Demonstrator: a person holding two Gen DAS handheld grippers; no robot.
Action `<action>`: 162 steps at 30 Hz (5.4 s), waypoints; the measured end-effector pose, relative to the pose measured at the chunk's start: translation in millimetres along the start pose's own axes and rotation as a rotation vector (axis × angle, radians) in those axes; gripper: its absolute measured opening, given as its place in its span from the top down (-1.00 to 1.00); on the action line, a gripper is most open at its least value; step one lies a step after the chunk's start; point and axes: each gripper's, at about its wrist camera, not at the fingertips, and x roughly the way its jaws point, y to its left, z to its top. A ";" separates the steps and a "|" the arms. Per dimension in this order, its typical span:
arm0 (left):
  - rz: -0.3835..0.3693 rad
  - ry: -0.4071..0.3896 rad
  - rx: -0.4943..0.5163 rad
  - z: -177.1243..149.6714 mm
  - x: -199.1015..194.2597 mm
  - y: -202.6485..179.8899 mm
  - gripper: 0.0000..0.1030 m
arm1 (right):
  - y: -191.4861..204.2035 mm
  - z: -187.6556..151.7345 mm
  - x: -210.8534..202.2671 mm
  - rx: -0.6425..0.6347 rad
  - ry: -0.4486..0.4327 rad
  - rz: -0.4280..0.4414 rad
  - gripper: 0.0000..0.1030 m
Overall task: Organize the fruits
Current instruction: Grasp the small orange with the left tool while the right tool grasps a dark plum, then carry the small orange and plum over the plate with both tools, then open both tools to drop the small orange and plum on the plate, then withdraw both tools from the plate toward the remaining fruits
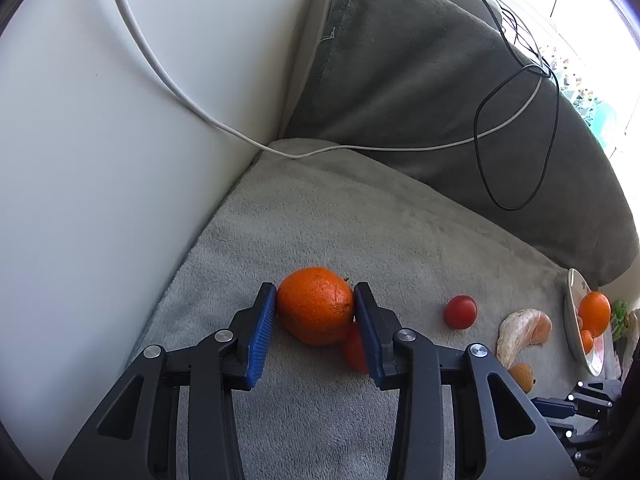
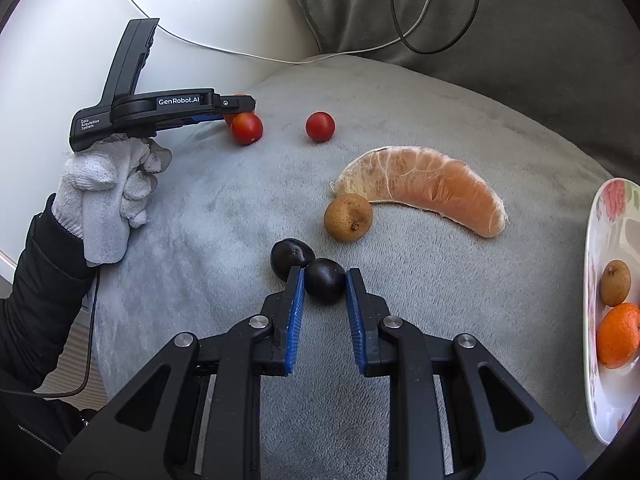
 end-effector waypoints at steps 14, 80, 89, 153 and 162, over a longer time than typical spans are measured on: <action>-0.006 -0.025 0.010 -1.8 -15.2 -11.6 0.27 | -1.6 -1.5 -19.7 0.011 -0.052 -0.026 0.59; -0.407 0.073 0.355 -21.5 8.7 -285.3 0.27 | -103.6 -75.3 -148.0 0.241 -0.244 -0.335 0.59; -0.413 0.084 0.372 -24.4 12.0 -296.6 0.26 | -107.5 -74.6 -145.1 0.239 -0.242 -0.347 0.59; -0.218 -0.132 0.222 -1.9 -62.0 -141.6 -0.57 | -16.5 -34.4 -124.6 0.069 -0.286 -0.263 -0.93; -0.154 -0.133 0.155 -1.4 -60.3 -90.3 -0.57 | -4.0 -12.8 -98.2 0.046 -0.258 -0.215 -0.89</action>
